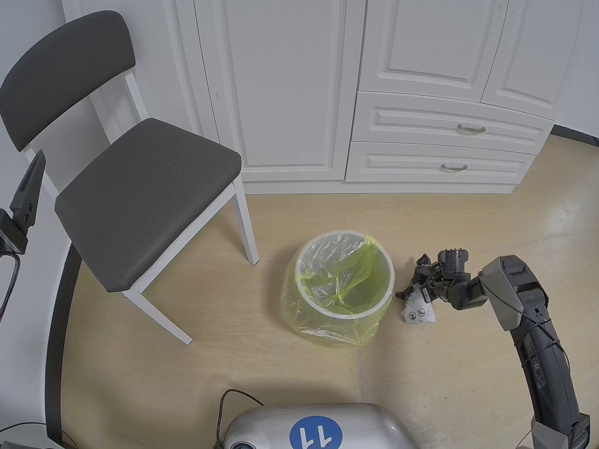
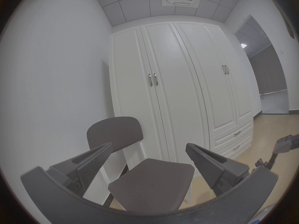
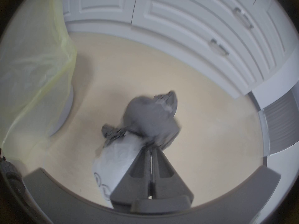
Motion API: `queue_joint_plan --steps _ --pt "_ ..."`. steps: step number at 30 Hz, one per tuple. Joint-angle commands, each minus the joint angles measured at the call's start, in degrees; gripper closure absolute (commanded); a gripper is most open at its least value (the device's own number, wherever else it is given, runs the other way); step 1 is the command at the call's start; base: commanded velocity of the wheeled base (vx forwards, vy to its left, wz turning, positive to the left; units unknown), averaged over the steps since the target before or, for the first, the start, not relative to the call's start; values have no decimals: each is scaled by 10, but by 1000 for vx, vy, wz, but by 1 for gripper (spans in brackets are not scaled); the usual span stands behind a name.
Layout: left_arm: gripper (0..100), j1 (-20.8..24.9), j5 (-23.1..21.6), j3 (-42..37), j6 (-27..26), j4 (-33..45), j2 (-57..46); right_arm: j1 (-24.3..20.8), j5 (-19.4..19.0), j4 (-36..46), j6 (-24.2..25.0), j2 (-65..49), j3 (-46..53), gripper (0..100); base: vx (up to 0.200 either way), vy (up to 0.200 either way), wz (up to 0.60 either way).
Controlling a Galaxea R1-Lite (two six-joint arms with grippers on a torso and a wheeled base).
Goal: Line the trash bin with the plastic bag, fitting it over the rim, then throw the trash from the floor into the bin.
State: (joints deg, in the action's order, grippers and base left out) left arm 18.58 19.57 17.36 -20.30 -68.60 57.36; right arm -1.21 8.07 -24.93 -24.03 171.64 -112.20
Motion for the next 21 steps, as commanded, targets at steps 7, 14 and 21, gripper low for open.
queue_joint_plan --steps 7,14,21 --pt "0 1 -1 0 -1 0 -3 7 -51 -274 -161 -206 289 100 0 0 0" --pt "0 1 -1 0 -2 0 -5 -5 -54 -293 -153 -250 330 100 0 0 0" --pt "0 1 -3 -7 -5 0 -4 -16 -66 -51 33 -187 197 0 0 0 0"
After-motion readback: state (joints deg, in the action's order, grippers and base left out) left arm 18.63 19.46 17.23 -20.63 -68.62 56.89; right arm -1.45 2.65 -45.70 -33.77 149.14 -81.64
